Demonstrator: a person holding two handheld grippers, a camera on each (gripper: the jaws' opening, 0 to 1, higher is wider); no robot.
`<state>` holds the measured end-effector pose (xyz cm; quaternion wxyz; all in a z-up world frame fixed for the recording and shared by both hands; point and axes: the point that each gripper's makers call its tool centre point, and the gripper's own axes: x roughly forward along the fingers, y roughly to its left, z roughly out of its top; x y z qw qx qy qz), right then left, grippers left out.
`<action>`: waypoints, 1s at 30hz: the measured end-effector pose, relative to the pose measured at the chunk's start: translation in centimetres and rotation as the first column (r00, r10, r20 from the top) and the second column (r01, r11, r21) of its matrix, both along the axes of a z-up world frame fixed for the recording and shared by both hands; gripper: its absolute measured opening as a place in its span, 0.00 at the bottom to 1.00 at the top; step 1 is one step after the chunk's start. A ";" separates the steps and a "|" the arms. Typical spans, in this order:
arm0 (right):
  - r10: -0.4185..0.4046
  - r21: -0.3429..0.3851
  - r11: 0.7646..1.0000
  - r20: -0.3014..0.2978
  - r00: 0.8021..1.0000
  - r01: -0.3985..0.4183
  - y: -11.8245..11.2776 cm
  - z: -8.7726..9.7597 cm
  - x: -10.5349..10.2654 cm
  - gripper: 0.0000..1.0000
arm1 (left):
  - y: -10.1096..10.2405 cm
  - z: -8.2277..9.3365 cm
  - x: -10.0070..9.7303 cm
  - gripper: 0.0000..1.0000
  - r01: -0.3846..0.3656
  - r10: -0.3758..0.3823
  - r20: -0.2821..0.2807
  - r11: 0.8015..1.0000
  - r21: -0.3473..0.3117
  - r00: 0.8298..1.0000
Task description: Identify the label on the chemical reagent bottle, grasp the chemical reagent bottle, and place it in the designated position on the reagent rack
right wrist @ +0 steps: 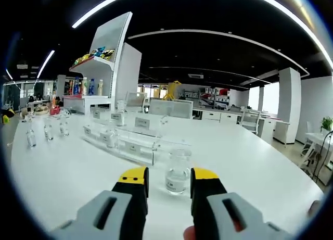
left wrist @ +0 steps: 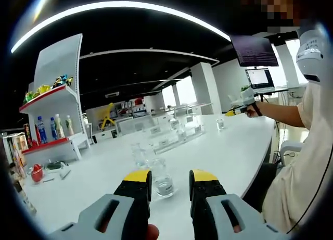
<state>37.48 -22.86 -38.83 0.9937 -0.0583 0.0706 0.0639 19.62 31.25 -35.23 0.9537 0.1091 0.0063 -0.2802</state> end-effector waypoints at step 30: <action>-0.037 -0.021 0.999 -0.046 0.998 0.036 -0.8 -1.9 3.2 0.31 | 0.1 -0.7 0.4 0.29 -0.005 0.005 -0.017 1.000 0.004 1.000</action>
